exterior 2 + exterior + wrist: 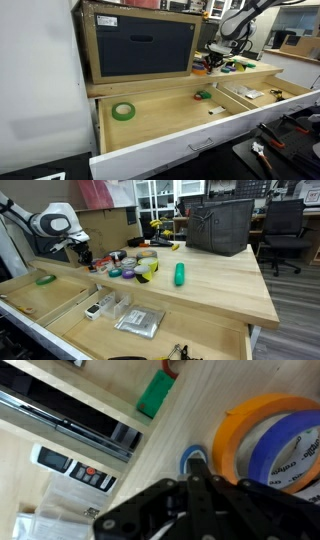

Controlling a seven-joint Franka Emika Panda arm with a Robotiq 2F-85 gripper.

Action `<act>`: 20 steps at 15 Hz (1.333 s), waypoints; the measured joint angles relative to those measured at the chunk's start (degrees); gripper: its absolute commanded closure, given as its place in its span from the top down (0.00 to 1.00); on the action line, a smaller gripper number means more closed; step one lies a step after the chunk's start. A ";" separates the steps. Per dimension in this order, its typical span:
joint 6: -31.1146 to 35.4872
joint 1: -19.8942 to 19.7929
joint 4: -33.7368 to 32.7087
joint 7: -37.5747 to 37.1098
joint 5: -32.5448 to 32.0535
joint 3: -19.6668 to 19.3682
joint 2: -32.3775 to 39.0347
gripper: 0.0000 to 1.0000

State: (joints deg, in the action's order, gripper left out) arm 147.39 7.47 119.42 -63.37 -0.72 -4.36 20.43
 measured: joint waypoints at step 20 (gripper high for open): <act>-0.09 -1.18 0.16 0.00 0.26 0.78 -0.34 0.00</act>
State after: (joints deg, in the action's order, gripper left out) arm 147.30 6.29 119.58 -63.37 -0.46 -3.58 20.09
